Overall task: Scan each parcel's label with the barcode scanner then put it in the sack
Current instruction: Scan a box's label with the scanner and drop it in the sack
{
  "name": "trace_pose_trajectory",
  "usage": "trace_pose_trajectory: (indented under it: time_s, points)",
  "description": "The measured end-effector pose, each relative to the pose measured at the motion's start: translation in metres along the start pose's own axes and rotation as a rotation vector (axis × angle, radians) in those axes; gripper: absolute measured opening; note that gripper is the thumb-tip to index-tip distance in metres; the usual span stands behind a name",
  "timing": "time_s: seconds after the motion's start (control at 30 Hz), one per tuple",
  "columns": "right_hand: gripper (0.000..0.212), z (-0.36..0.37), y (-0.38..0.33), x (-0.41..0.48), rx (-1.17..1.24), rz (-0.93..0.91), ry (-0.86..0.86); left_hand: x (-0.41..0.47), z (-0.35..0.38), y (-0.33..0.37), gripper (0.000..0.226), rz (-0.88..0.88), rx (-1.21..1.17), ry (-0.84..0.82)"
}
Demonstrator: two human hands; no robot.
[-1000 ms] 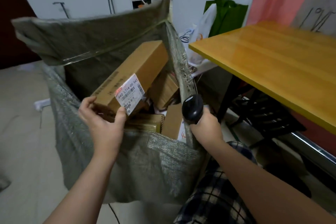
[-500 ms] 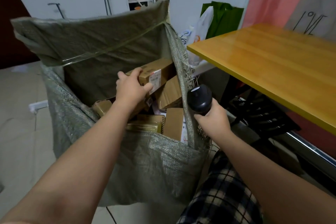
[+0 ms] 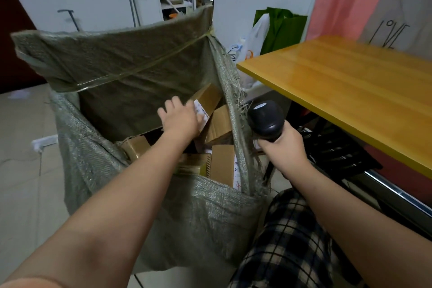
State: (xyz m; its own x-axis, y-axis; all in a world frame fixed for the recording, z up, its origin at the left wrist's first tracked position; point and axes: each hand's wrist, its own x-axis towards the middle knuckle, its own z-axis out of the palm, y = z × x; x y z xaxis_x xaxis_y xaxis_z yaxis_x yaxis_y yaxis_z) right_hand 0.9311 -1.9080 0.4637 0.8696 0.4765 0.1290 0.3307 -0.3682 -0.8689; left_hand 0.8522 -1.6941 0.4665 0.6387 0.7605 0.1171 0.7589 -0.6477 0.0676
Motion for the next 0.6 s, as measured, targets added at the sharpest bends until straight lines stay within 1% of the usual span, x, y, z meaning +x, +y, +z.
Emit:
trace_pose_trajectory:
  time_s: [0.07,0.1,0.17,0.33,0.43,0.6]
  points:
    - [0.044,-0.022,0.0,-0.001,0.0,-0.016,0.046,-0.01,-0.01,0.025,0.051,0.136,-0.049,0.162]
    - [0.045,-0.036,0.002,-0.002,0.009,-0.02,0.078,-0.016,-0.017,0.04,0.05,0.205,-0.081,0.216]
    - [0.043,-0.068,0.009,-0.006,0.026,-0.016,0.163,-0.029,-0.03,0.08,0.049,0.344,-0.14,0.259]
    - [0.028,-0.173,0.046,-0.038,0.073,0.023,0.416,-0.073,-0.051,0.195,0.048,0.678,-0.271,0.274]
    - [0.029,-0.239,0.073,-0.071,0.045,0.101,0.589,-0.107,-0.06,0.268,0.048,0.864,-0.332,0.239]
    - [0.018,-0.333,0.1,-0.133,0.05,0.21,0.837,-0.177,-0.067,0.376,0.047,1.11,-0.41,0.18]
